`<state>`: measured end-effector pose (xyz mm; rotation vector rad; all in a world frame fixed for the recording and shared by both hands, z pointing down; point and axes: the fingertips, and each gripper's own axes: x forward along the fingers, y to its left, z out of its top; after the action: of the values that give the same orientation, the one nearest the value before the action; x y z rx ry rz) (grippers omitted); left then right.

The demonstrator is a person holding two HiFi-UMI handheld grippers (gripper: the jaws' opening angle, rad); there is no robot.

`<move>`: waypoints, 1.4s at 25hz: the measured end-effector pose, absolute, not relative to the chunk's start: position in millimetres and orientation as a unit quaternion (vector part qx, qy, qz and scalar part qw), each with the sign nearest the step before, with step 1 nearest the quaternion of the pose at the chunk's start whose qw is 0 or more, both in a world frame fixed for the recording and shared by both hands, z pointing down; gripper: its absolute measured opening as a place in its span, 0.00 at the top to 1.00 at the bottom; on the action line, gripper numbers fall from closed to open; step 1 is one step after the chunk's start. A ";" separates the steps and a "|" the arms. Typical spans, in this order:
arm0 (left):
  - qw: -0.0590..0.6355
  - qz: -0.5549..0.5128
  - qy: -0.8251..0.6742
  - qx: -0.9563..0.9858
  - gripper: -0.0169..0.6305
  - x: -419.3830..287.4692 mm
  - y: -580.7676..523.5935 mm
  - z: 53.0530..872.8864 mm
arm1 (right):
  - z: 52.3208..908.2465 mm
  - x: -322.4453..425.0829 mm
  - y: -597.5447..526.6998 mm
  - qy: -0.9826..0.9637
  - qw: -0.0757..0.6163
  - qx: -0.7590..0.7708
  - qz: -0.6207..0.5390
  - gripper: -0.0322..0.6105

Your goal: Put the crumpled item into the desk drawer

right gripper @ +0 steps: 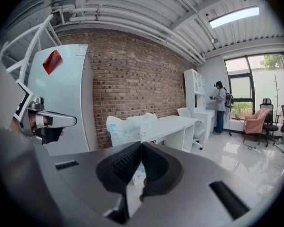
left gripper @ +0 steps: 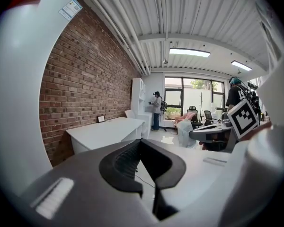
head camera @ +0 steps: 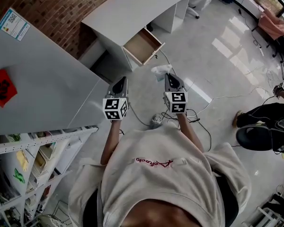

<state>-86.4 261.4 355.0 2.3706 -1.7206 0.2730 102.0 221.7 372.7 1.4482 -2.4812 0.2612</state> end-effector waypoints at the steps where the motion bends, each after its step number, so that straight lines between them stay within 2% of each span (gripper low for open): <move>1: 0.101 0.095 -0.582 0.801 0.96 -82.9 254.9 355.7 | 373.2 105.2 213.8 -0.853 0.128 0.497 0.091 0.93; 21: 0.132 0.096 -0.589 0.791 0.96 -73.2 181.5 386.3 | 399.5 116.5 139.6 -0.856 0.160 0.481 0.099 0.93; 35: 0.130 0.080 -0.553 0.819 0.96 -107.0 48.4 390.7 | 399.0 79.3 30.5 -0.837 0.168 0.513 0.092 0.93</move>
<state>-107.0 48.4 390.7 2.3808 -1.6071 0.2311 79.3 30.5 399.0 1.4595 -2.3808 0.2625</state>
